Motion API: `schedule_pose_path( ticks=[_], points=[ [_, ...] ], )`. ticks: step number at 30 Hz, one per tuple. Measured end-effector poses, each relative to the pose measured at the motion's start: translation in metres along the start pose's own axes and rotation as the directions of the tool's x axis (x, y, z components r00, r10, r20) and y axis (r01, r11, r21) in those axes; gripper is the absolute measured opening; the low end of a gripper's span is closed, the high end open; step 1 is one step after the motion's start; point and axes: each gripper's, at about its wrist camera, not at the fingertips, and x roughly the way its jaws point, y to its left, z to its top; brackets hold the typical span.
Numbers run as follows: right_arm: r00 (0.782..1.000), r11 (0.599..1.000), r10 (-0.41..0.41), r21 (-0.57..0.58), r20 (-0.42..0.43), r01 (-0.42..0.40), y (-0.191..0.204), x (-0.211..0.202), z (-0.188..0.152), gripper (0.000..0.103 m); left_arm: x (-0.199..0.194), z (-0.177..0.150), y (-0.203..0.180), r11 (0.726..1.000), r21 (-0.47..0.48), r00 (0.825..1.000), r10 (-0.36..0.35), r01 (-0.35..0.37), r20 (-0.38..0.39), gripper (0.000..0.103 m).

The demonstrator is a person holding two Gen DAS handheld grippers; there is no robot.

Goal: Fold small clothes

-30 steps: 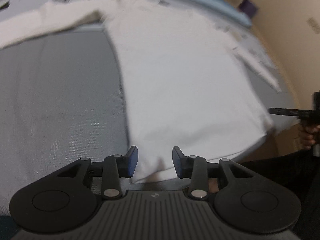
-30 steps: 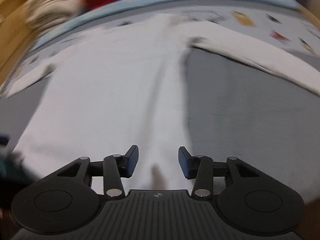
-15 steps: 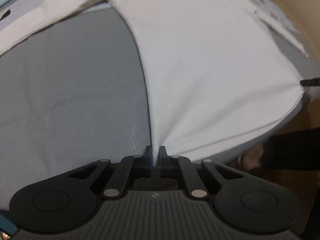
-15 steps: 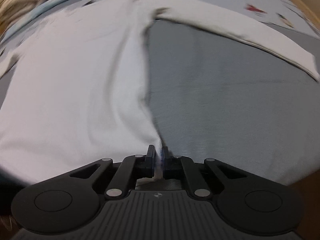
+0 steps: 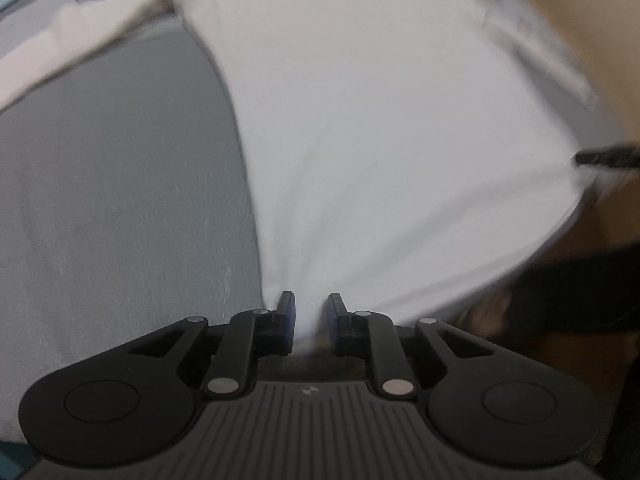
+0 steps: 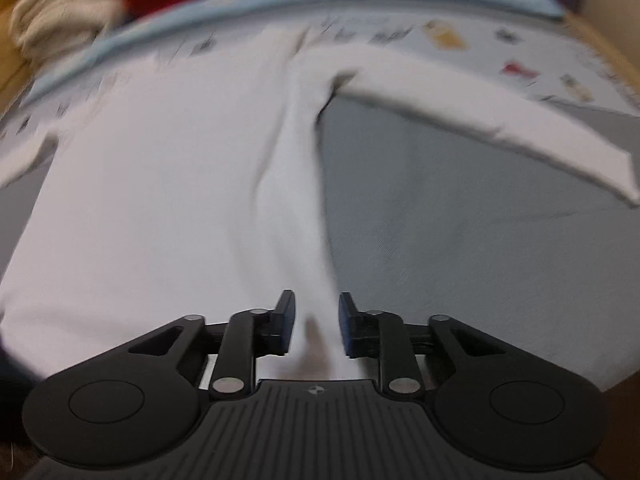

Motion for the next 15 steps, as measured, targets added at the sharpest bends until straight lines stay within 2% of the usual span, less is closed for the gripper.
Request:
schedule_pose_path(
  ticks=[2, 4, 6, 8, 9, 12, 15],
  points=[
    [0.993, 0.997, -0.065, -0.056, -0.099, 0.06, 0.007, 0.016, -0.007, 0.026, -0.005, 0.002, -0.003, 1.0, -0.008, 0.999, -0.014, 0.014, 0.033, 0.019],
    [0.995, 0.997, -0.06, -0.055, -0.078, 0.055, 0.007, 0.011, -0.007, 0.027, -0.012, 0.003, -0.001, 0.998, -0.04, 0.996, -0.049, 0.052, 0.073, 0.02],
    [0.998, 0.999, -0.036, -0.027, -0.051, 0.035, 0.005, 0.008, -0.004, 0.028, -0.009, 0.003, 0.002, 0.998, -0.043, 0.998, -0.034, 0.036, 0.047, 0.02],
    [0.993, 0.998, -0.06, -0.035, -0.101, 0.056, 0.005, 0.016, -0.006, 0.028, 0.001, 0.0, 0.002, 1.0, -0.022, 1.0, 0.0, 0.0, 0.001, 0.02],
    [0.992, 0.997, -0.065, -0.048, -0.104, 0.061, 0.006, 0.018, -0.006, 0.028, 0.0, 0.001, 0.0, 1.0, -0.017, 1.0, -0.003, 0.003, 0.008, 0.02],
    [0.997, 0.996, -0.074, -0.054, -0.035, 0.072, 0.015, 0.005, -0.001, 0.028, -0.014, 0.008, 0.005, 0.997, -0.065, 0.995, -0.032, 0.039, 0.099, 0.022],
    [0.991, 0.999, -0.047, 0.009, 0.122, 0.046, 0.016, -0.016, 0.011, 0.028, -0.035, 0.011, 0.012, 0.989, -0.148, 0.973, 0.007, 0.028, 0.23, 0.036]
  ],
)
